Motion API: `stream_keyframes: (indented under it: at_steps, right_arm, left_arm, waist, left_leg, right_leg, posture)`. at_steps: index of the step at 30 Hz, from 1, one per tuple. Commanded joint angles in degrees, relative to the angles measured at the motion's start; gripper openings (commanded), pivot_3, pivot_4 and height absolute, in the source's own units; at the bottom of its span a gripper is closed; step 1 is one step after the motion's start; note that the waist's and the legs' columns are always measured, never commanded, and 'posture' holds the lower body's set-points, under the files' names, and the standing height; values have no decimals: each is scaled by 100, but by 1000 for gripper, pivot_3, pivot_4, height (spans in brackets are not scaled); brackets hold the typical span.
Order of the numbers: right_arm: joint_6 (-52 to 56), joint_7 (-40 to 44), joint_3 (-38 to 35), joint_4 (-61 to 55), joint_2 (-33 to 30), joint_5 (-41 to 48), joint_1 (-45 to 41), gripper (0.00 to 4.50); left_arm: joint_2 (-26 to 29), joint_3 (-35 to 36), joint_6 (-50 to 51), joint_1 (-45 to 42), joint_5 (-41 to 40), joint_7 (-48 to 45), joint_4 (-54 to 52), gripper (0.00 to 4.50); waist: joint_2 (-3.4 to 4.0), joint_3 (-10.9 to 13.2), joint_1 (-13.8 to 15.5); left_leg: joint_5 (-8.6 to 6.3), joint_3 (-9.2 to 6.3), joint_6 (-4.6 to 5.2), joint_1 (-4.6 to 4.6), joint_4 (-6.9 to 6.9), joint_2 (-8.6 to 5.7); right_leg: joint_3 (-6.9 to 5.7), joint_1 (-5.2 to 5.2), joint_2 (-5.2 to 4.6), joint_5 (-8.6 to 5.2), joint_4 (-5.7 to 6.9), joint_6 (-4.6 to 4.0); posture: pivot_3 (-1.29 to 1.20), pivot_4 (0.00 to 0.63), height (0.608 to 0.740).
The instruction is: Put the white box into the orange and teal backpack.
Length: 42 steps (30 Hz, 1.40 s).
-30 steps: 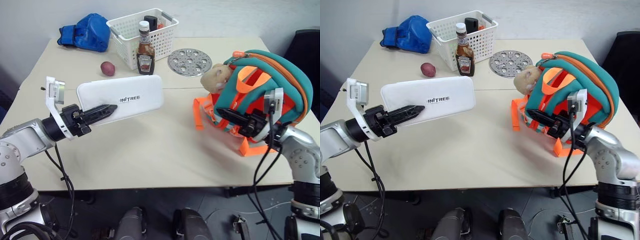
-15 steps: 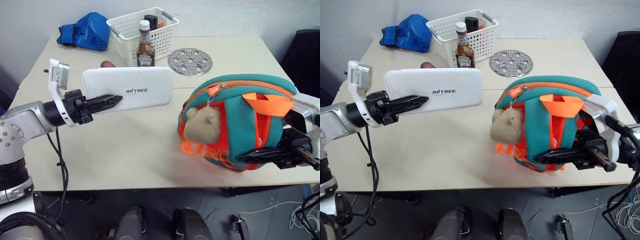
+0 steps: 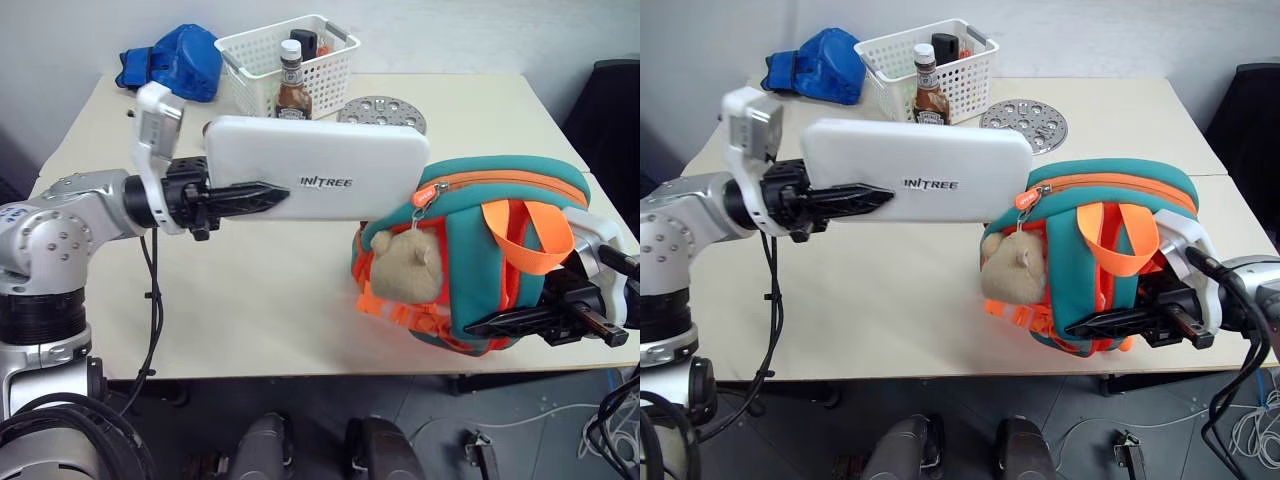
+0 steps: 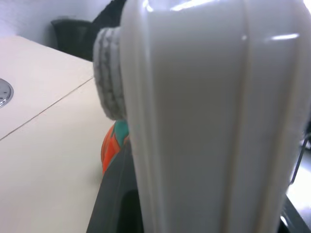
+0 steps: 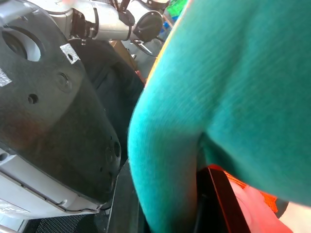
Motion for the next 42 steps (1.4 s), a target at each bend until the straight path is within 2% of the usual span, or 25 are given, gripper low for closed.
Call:
stream_keyframes:
  at_steps: [1, 7, 9, 15, 20, 24, 30, 32, 33, 39, 42]
  right_arm:
    - [-7, 97, -85, -125, -14, 120, -37, 21]
    - [-73, 19, -67, -101, 35, 53, -46, 21]
    - [-84, -52, -23, -12, 101, 30, -174, 21]
    - [-46, -201, 94, 43, 297, 1, -433, 21]
    - [-89, -318, 185, -69, 438, -16, -487, 21]
    - [-34, -432, 204, -165, 546, 41, -546, 21]
    - [-8, -558, 238, -243, 650, 50, -560, 21]
    - [-3, -641, 254, -221, 705, 30, -596, 0]
    - [14, -692, 260, -180, 739, 21, -637, 0]
    - [11, -799, 301, -111, 814, -21, -675, 0]
    - [14, -868, 318, -140, 867, -22, -643, 0]
  left_arm:
    - [72, -334, -564, -331, 619, -351, 257, 1299]
    - [493, -1286, -1532, -519, 1693, -1683, 581, 1299]
    - [439, -1595, -1901, -671, 2053, -1962, 759, 1299]
    - [-402, -1898, -2249, -1252, 2556, -1861, 1376, 1299]
    - [-1449, -2045, -2406, -1403, 2987, -1159, 1653, 1299]
    - [-2433, -2118, -2521, -1278, 3361, -197, 1819, 1299]
    - [-3164, -2063, -2449, -1288, 3508, 300, 2092, 1299]
    - [-3179, -2041, -2463, -1299, 3539, 302, 2137, 1987]
    - [-3082, -1981, -2416, -1287, 3495, 226, 2043, 2146]
    - [-2357, -1456, -1925, -1152, 3019, -112, 1187, 3914]
    - [-1918, -1156, -1510, -1046, 2653, -337, 644, 3914]
  waist:
    - [0, 0, 0]
    - [0, 0, -16]
    - [-2, 1, -10]
    - [-3, 1, 45]
    - [-3, 2, 75]
    - [-3, 2, 99]
    - [-3, 2, 101]
    - [-3, 2, 98]
    - [-3, 2, 90]
    - [-2, 3, 26]
    - [-2, 3, -8]
  left_leg:
    - [0, 0, 1, -1, 1, 0]
    - [-1, 1, 3, -2, 0, 0]
    - [-1, 1, 3, -2, 1, 2]
    - [-2, 0, 14, -9, 13, -2]
    - [-8, -22, 27, -52, 70, 5]
    - [-21, -20, 46, -59, 96, 4]
    - [-25, -19, 53, -60, 102, 4]
    - [-24, -19, 52, -59, 101, 4]
    - [-24, -19, 52, -59, 102, 4]
    - [-24, -20, 50, -58, 96, 5]
    - [-23, -22, 49, -58, 95, 5]
  right_leg:
    - [0, 0, -1, 0, 0, 0]
    - [-1, -1, -2, 0, -1, 0]
    - [-2, -2, -1, 0, 0, 0]
    - [-2, 1, -5, 0, -2, 0]
    - [-22, -12, -2, 1, 7, 3]
    - [-20, -9, -5, 5, 9, 9]
    - [-19, -7, -7, 6, 8, 11]
    - [-20, -7, -7, 6, 9, 11]
    - [-20, -7, -6, 6, 9, 11]
    - [-21, -7, -7, 6, 9, 11]
    - [-22, -7, -7, 6, 10, 11]
  posture:
    - [0, 150, 740]
    - [0, 150, 740]
    - [0, 150, 740]
    - [0, 150, 740]
    - [0, 150, 740]
    - [0, 150, 740]
    - [0, 150, 740]
    - [0, 150, 740]
    - [0, 150, 740]
    - [0, 150, 740]
    - [0, 150, 740]
